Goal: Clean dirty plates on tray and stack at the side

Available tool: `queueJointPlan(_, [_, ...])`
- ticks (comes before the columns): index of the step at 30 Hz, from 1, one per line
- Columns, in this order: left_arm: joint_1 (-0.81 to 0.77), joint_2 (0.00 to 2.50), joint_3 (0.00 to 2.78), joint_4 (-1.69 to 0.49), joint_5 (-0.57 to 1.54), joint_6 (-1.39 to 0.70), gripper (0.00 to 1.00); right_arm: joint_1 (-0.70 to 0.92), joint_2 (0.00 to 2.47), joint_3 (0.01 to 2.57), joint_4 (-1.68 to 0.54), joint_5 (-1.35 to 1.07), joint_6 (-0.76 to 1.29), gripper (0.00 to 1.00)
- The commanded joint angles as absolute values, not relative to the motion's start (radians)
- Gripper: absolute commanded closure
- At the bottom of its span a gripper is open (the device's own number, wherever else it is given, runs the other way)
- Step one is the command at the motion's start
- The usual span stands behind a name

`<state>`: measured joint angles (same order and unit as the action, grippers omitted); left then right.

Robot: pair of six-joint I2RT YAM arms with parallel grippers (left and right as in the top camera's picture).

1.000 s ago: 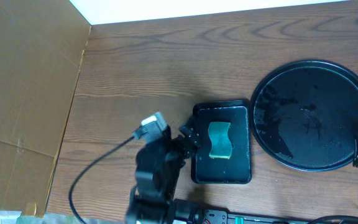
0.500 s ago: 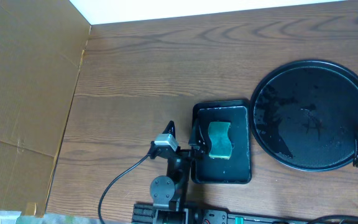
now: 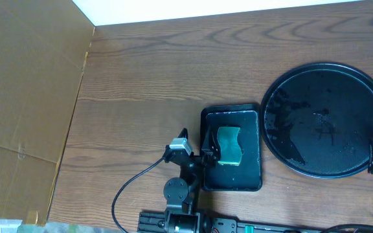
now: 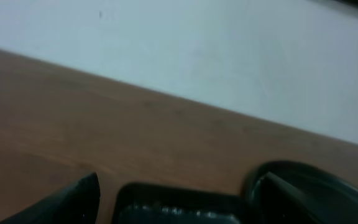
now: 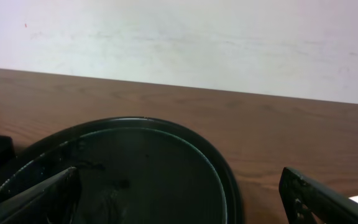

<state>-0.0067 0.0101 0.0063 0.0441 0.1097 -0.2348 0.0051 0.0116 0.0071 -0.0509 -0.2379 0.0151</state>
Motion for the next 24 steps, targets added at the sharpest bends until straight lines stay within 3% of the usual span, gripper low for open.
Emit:
queueJointPlan(1, [-0.002, 0.001, 0.004, -0.007, 0.12, -0.221, 0.17, 0.015, 0.005, 0.006, -0.055, -0.233, 0.029, 0.01])
queueJointPlan(24, [-0.002, 0.031, 0.004, -0.06, 0.12, -0.221, 0.17, 0.015, 0.005, 0.006, -0.055, -0.233, 0.029, 0.01])
